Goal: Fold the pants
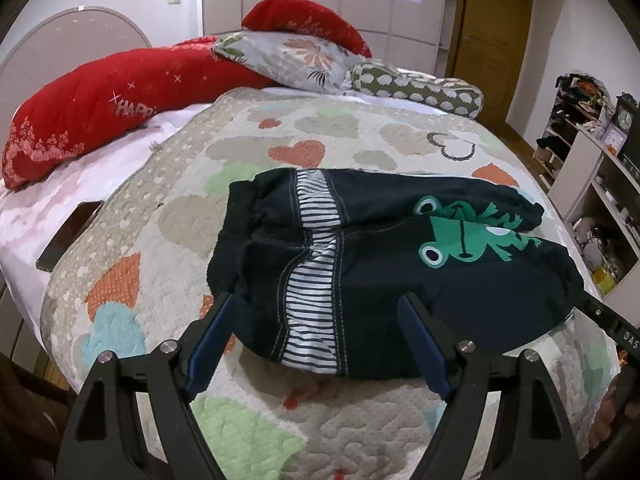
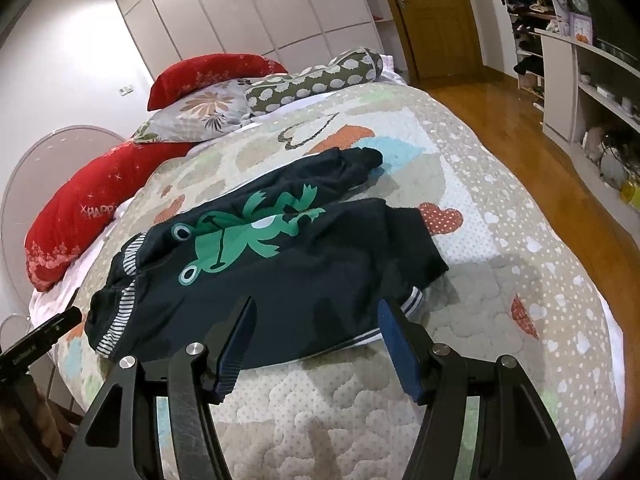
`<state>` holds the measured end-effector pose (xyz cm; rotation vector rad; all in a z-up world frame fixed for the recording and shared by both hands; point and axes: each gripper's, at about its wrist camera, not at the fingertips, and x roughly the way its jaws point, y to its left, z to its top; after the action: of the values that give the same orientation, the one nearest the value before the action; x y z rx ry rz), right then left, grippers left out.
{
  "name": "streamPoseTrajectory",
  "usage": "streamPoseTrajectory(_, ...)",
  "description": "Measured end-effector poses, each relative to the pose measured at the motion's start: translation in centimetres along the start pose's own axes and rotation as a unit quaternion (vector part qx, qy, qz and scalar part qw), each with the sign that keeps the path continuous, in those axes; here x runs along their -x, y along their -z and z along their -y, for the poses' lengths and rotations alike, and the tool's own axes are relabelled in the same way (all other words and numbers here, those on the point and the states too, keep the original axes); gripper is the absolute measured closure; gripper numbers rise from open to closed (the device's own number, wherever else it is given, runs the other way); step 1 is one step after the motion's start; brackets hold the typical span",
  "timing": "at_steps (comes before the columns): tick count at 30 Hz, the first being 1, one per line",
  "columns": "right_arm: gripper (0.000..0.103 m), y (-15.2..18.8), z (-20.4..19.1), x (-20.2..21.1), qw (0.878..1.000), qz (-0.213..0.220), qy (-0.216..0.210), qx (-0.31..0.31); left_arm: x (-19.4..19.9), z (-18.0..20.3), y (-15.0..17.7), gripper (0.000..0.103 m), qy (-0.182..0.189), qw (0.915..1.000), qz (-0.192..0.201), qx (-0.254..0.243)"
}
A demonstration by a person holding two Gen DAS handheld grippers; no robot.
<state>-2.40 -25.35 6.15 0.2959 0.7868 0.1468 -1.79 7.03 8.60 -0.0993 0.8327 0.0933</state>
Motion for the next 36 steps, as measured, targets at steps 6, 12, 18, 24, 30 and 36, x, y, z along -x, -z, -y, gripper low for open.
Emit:
streamPoseTrajectory(6,0.036,-1.9,-0.5,0.6,1.0,0.0,0.001,0.03,-0.5,-1.6,-2.1,0.022,0.025,0.9996,-0.009,0.01)
streamPoseTrajectory(12,0.036,-7.1,-1.0,-0.9,0.997,-0.013,0.011,0.082,-4.1,-1.8,-6.9,0.022,0.087,0.9939,-0.067,0.002)
streamPoseTrajectory(18,0.036,-14.0,-2.9,-7.0,0.983,-0.072,0.005,0.166,-11.2,-1.2,-12.6,0.022,0.115,0.9866,-0.113,-0.026)
streamPoseTrajectory(24,0.036,-16.4,-4.9,-15.0,0.966,-0.139,0.004,0.219,-18.2,-1.8,-15.1,0.022,0.155,0.975,-0.158,-0.011)
streamPoseTrajectory(30,0.036,-17.4,-5.4,-21.1,0.954,-0.163,0.01,0.253,-23.1,-1.6,-16.1,0.022,0.174,0.9661,-0.188,-0.034)
streamPoseTrajectory(36,0.033,-17.2,-4.8,-24.7,0.94,-0.198,-0.001,0.279,-23.9,0.7,-15.1,0.016,0.184,0.9551,-0.201,-0.117)
